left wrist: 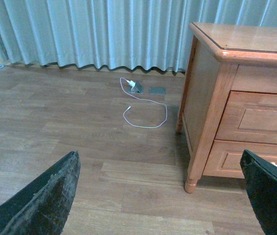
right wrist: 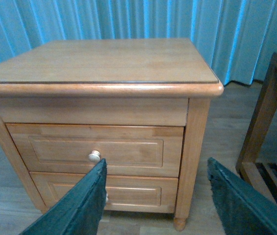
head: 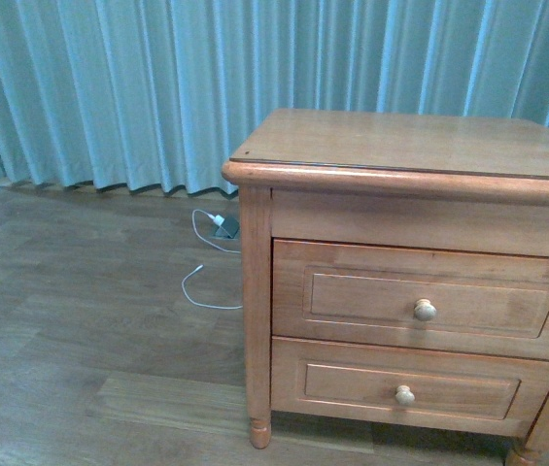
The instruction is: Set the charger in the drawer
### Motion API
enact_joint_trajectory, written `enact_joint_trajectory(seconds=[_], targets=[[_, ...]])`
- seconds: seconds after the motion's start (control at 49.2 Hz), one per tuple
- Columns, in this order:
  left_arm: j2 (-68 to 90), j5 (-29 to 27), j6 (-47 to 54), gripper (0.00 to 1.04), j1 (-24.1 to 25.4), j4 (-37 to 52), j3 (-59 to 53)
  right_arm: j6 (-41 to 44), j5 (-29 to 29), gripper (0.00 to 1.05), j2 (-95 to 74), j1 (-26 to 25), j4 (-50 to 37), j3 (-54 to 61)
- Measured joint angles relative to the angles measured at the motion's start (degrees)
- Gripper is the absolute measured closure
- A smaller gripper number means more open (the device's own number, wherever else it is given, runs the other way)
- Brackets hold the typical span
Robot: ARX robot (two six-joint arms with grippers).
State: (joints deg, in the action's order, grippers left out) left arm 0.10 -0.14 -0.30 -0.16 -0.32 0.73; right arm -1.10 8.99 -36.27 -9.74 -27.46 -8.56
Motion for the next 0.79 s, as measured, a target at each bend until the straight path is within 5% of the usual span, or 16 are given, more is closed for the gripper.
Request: enact_joint_trajectory(seconds=[0.162,0.223,0.792], targets=[[0.00,0.00,-0.02,0.06,0.00,0.00,0.00,0.68,-2.99,0.88,5.64,3.26,2.40,3.63],[0.00,0.00,-0.02,0.06,0.00,0.00,0.00,0.76,-8.26,1.03,8.17,7.34,3.96,4.26],[-0.02,-0.02,0.00,0.06,0.00,0.00,-0.02,0.94,-8.94,1.03,20.39,9.55,11.30,8.28]])
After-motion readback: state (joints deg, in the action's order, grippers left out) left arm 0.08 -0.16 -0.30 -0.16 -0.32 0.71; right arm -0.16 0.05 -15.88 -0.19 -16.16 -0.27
